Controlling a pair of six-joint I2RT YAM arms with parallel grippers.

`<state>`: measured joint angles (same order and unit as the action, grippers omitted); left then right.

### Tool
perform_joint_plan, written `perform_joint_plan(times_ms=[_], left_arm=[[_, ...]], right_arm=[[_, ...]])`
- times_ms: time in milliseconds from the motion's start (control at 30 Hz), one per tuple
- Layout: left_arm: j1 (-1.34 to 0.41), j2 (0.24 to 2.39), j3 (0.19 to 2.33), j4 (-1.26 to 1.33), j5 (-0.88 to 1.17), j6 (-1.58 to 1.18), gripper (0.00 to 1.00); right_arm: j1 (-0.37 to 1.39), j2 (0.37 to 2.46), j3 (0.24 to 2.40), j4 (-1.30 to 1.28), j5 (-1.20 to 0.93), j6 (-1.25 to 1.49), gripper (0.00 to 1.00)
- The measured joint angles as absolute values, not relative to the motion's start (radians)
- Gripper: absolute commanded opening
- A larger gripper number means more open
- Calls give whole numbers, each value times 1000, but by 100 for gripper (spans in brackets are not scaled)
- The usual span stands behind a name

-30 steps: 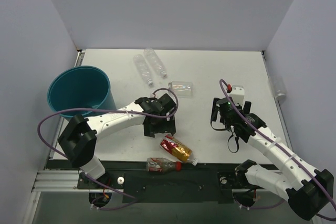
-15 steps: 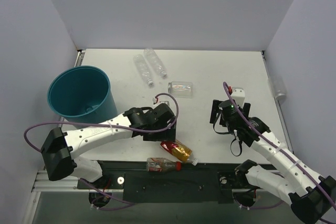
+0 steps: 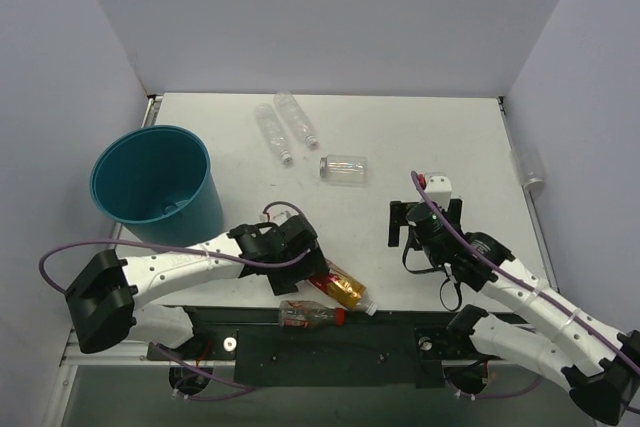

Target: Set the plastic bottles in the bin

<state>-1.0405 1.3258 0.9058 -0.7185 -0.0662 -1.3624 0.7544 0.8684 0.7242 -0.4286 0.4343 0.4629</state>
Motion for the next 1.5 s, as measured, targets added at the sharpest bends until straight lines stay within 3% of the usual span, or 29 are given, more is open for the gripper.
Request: perform_joint_plan(times_ms=[200,700,867,967,1133,1333,1500], left_arm=[[-1039,1344,778,-521,-60,-1496,97],[-1062,1665,984,-395,-52,-1482,96],[-1065,1744,1105,-487,-103,-1443,66],[-1065,1756,1146,-535,-134,-1420,42],[-1062,1737,1209,-612,-206,-1330,33],[-991,1635,1431,-732,-332,-1108,18],[-878,1383,1562,-744,-508,-891,18]], right_arm=[[758,749,706,-454,457,487,100],[761,677,686,-484,457,520,100],[761,697,686,-484,457,520,100],[761,703,686,-484,458,520,100],[761,719,686,-492,469,524,100],[761,722,686,-518,489,540,100],[761,722,686,-531,501,550,99]])
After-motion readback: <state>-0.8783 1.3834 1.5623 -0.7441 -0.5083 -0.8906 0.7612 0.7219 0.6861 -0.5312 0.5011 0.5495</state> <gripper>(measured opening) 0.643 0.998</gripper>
